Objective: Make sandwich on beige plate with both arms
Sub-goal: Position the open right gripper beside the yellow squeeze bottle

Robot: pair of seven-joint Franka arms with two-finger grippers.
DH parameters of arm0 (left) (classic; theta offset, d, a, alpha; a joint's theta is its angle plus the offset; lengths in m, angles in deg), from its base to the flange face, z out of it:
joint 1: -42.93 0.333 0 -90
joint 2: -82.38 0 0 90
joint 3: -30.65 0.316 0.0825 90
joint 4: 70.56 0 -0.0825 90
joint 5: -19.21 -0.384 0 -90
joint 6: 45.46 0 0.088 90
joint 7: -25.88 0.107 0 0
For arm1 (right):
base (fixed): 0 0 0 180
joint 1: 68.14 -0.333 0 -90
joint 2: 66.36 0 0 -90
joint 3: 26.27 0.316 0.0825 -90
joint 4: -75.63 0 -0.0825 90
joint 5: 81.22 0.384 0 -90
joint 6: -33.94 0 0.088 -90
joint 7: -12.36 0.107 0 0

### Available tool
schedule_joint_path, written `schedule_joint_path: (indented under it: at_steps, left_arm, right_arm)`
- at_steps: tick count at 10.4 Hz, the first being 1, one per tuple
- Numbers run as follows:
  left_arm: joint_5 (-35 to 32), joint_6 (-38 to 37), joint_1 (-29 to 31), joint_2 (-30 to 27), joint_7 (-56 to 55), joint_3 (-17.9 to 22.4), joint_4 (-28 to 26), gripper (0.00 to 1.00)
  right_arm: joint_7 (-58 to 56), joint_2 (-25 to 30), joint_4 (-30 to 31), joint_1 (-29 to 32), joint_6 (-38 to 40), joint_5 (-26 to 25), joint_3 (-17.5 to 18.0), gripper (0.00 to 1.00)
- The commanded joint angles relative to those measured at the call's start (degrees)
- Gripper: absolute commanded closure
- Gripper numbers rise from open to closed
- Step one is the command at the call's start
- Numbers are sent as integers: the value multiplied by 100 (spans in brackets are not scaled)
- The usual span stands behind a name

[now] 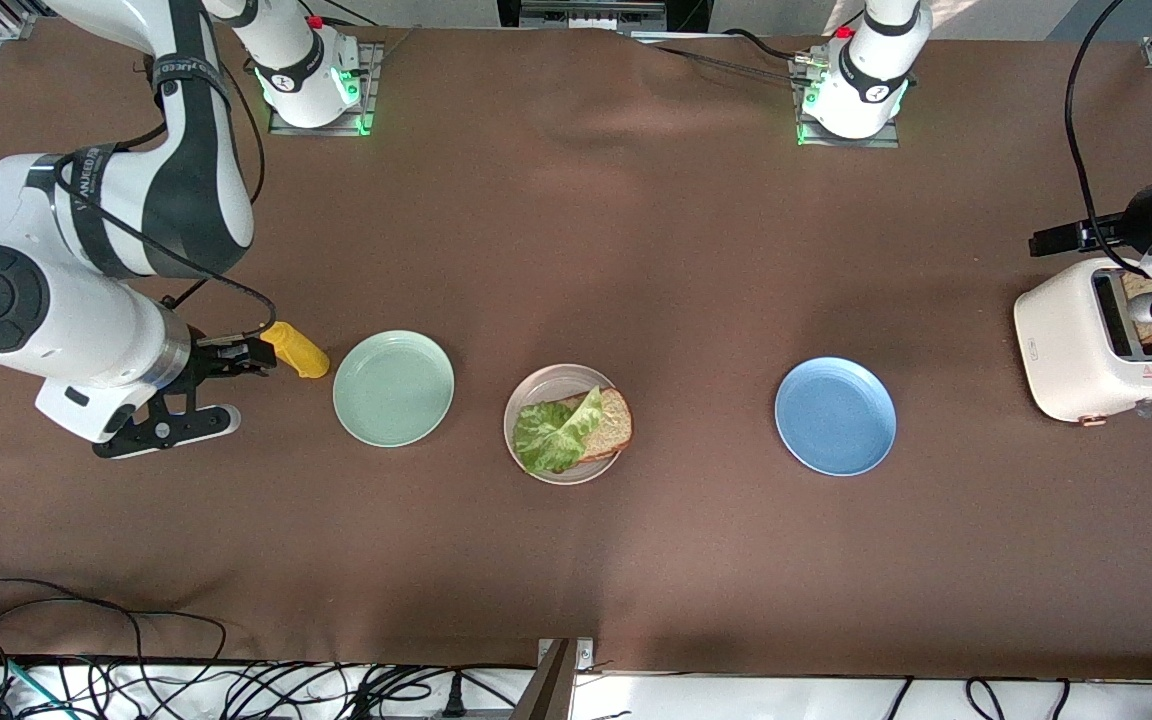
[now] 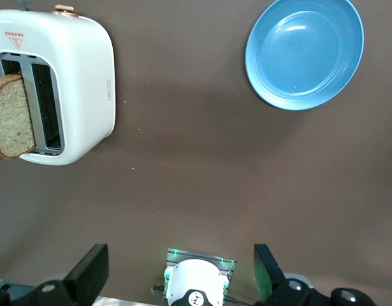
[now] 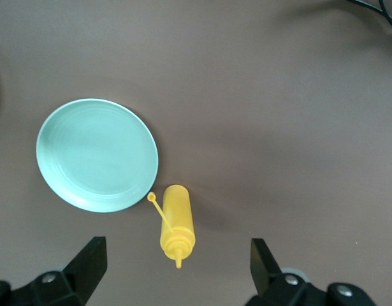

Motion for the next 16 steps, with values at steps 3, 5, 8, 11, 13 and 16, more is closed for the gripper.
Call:
schedule_joint_path:
  at_steps: [3,5,8,11,13,16]
  left_arm:
    - [-155,-74,15,-22,-10,-37,8,0]
    - [-155,-74,23,-22,-10,-37,8,0]
    - [-155,-74,32,-22,-10,-37,-1,0]
    - [-155,-74,59,-22,-2,-37,-18,0]
    - [-155,-83,50,-22,-10,-45,-1,0]
    - [-155,-74,50,-22,-2,-46,-10,0]
  right_arm:
    - [-532,1408,2091,87,-588,105,-7,0]
    - [-1084,1885,2799,410,-828,105,-7,0]
    - [-2401,2403,3772,938,-1616,105,-7,0]
    - [-3492,2423,4224,1536,-2031,131,2,0]
    - [-3966,2309,4618,1625,-2689,175,37,0]
    - [-5808,1713,4779,1835,-2982,1767,37,0]
